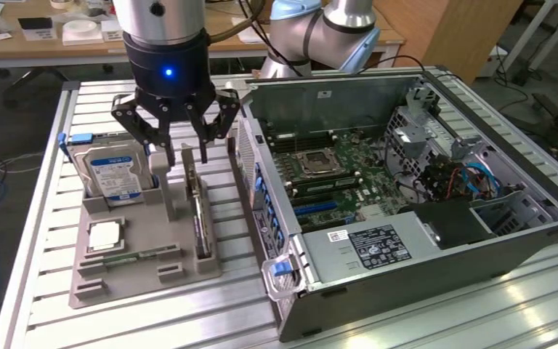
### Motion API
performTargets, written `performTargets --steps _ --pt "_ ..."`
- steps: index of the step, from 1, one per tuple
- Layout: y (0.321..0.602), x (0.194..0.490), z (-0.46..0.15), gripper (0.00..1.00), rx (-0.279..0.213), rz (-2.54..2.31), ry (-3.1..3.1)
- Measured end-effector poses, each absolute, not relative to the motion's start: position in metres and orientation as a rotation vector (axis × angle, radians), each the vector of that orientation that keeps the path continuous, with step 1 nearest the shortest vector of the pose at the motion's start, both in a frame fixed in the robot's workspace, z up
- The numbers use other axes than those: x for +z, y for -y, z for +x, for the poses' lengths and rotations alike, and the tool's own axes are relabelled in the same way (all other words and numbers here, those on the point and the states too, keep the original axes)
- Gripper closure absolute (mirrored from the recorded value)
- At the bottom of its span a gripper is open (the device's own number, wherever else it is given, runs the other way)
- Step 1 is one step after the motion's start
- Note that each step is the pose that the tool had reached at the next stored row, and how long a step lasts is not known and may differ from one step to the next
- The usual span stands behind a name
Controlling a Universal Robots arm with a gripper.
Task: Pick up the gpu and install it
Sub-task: 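Pick up the gpu and move the gpu toward the slot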
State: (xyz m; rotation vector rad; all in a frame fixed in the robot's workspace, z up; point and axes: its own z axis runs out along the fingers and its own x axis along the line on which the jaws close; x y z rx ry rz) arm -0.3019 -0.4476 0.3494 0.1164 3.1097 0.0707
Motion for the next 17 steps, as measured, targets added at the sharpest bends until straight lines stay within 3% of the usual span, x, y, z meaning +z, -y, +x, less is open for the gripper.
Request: performTargets --steps 17 --pt "0.4476 0.3435 -0.3019 0.53 0.071 0.116 -3.110"
